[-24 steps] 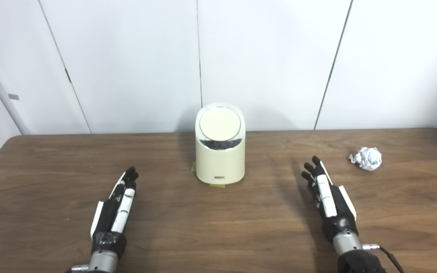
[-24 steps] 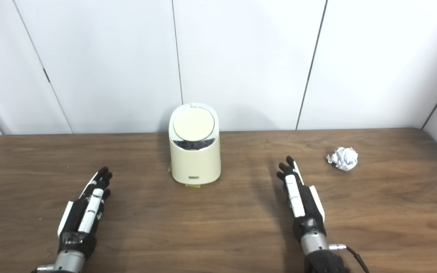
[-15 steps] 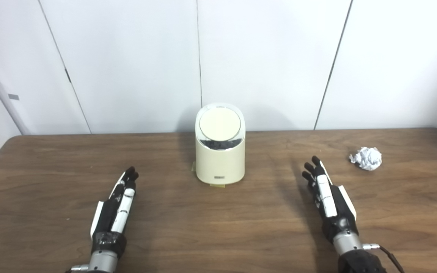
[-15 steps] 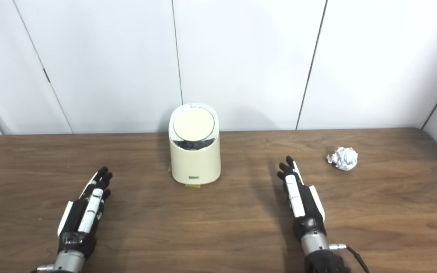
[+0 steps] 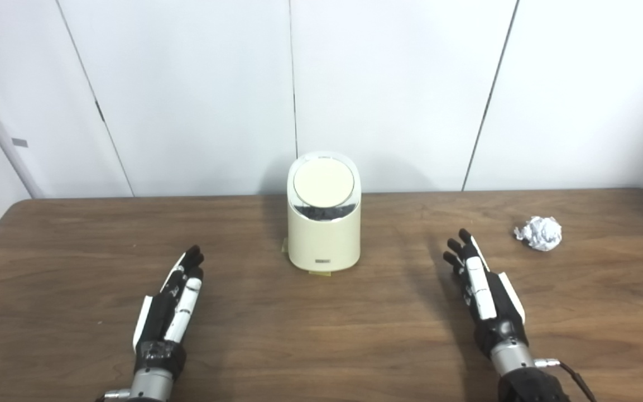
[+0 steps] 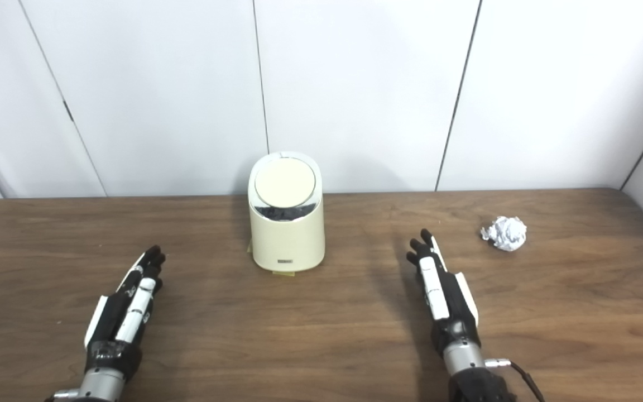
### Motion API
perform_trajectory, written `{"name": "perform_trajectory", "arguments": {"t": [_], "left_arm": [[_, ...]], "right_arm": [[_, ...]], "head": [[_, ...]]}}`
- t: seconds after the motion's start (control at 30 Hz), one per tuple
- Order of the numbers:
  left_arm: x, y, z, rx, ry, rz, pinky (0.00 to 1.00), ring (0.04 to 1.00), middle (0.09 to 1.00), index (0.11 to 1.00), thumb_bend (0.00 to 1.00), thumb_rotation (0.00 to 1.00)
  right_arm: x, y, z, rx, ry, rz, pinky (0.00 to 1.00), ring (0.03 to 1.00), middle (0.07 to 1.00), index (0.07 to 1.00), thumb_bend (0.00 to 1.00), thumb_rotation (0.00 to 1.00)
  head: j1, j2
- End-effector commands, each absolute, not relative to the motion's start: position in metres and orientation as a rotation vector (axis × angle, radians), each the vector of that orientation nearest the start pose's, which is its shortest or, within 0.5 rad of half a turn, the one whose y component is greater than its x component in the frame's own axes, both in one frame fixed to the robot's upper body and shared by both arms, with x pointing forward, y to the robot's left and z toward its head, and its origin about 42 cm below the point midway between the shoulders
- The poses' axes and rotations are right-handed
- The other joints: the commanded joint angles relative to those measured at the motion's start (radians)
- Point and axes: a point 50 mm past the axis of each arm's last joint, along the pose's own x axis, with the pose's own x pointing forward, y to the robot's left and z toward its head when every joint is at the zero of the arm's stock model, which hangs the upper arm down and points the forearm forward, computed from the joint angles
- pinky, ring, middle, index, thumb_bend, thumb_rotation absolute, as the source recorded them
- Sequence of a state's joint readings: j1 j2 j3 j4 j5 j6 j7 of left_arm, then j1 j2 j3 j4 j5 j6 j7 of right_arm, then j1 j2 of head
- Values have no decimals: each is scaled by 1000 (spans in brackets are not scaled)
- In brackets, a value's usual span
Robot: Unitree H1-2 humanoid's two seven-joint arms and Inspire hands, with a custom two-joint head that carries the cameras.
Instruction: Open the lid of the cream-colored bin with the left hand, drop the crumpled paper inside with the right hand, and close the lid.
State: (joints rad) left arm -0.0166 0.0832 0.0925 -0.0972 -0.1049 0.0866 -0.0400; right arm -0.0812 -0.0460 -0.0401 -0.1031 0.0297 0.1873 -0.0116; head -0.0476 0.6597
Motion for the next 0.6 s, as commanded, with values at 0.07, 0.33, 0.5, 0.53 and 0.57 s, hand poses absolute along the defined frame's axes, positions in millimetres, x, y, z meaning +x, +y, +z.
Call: {"name": "perform_trajectory", "arguments": {"t": [0.07,0.33,0.5,0.53,0.57], "left_arm": [[286,255,145,40,-66,9,1000,997,954,986,478,567],[298,258,200,194,-135,1,996,970,938,966,751,425],[321,252,248,237,-219,-35,972,953,945,969,851,356],[326,251,257,265,-238,-40,958,951,943,964,860,356],[334,248,271,303,-266,-50,938,945,937,957,872,368]], "right_arm": [[309,-227,153,-2,-63,-32,999,930,945,994,518,978],[299,-228,146,-29,-73,-19,992,935,949,1000,558,1000],[297,-231,139,-31,-64,-12,994,937,956,1000,545,1000],[297,-231,137,-32,-61,-11,997,937,956,1000,543,1000],[296,-232,136,-35,-58,-9,999,935,955,1000,542,1000]], "head": [[10,-21],[44,-88],[58,-122],[59,-127],[60,-132]]}}
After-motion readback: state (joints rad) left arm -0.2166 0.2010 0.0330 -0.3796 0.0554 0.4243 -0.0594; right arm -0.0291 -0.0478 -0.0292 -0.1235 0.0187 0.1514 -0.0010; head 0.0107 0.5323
